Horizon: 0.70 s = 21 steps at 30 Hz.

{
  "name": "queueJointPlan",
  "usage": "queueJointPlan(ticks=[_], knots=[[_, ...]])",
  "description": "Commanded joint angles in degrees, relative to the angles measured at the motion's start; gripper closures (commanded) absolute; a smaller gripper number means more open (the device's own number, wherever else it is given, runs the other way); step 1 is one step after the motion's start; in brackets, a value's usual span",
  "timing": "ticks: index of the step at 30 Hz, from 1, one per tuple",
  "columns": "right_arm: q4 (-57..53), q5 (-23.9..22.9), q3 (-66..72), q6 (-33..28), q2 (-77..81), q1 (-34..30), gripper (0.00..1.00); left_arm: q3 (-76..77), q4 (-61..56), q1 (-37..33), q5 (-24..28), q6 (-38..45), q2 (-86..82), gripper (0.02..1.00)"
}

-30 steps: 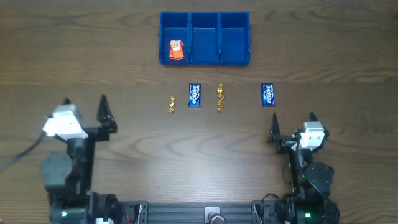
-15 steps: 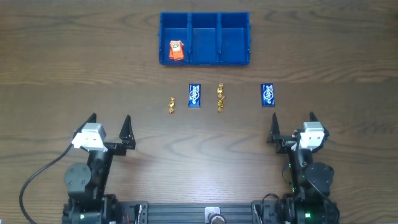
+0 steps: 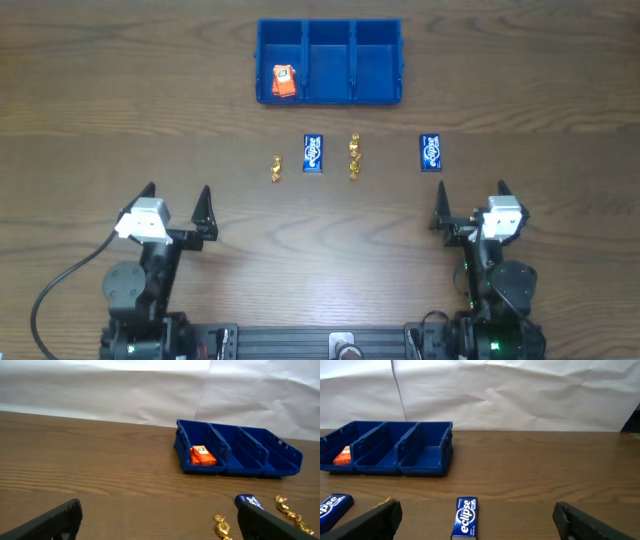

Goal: Sort Candies Into Trays

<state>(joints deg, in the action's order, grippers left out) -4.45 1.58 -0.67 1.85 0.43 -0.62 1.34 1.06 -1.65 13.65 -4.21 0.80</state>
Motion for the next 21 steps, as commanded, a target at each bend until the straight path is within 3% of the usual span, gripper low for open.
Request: queueJointPlan(ticks=[1,7,11,16,21], knots=[[-0.1,0.0,0.2,-0.9,-0.3,-0.3,0.003,-1.1,2.0,0.3,1.4,0.4,-0.4,0.02],[1.8,0.1,-0.9,1.7,0.8,-0.3,0.001,-1.1,2.0,0.3,1.4,0.4,-0.4,0.02],[-0.5,1.2,-10.6,1.7,13.2,-0.4,0.001,-1.1,2.0,0.3,1.4,0.4,-0.4,0.02],[-15.0,2.4,-35.3,-2.8,34.8,-0.3,0.001,-1.1,2.0,0.3,1.4,0.4,-0.4,0.02],[-34.6,4.6,-59.4,-3.0,56.2,-0.3,0.001,-1.1,2.0,0.3,1.4,0.4,-0.4,0.02]])
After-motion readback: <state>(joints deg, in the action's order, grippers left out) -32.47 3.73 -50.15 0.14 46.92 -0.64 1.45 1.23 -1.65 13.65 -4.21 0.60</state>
